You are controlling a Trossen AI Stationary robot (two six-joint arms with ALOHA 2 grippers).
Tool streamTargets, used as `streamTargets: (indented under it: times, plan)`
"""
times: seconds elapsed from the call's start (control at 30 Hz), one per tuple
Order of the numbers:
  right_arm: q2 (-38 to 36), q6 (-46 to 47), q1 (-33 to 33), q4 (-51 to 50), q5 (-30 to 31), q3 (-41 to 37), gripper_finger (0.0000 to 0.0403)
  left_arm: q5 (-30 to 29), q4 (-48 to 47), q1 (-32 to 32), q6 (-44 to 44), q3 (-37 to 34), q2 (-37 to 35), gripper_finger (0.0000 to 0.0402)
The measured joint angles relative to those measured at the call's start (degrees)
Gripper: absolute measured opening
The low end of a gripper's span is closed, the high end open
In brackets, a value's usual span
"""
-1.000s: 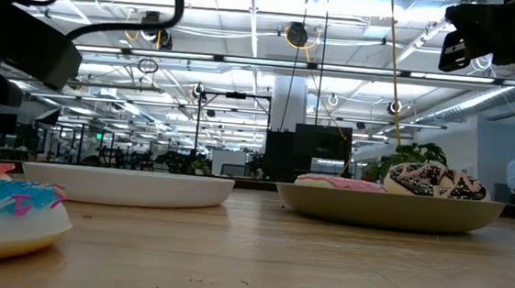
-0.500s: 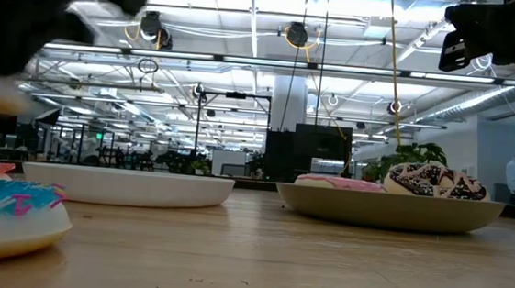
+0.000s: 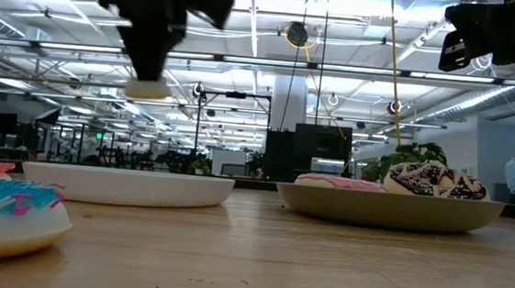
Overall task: Pick & Place donuts
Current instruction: Put the small white donut on the white plate
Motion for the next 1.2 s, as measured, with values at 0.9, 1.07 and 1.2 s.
streamTargets:
  times: [0.9,1.07,1.2]
  plan:
    - [0.01,-0.13,0.0,-0.42,-0.01,0.0,0.0,10.36,28.64,11.59,6.23,-22.63,-0.03,0.0028]
    - [0.07,-0.3,-0.01,-0.44,-0.01,0.0,0.0,10.06,29.43,11.47,5.86,-22.83,-0.07,0.0035]
    - [0.22,-0.31,0.0,-0.44,0.01,0.0,0.0,10.12,29.41,11.27,5.93,-22.83,-0.07,0.0078]
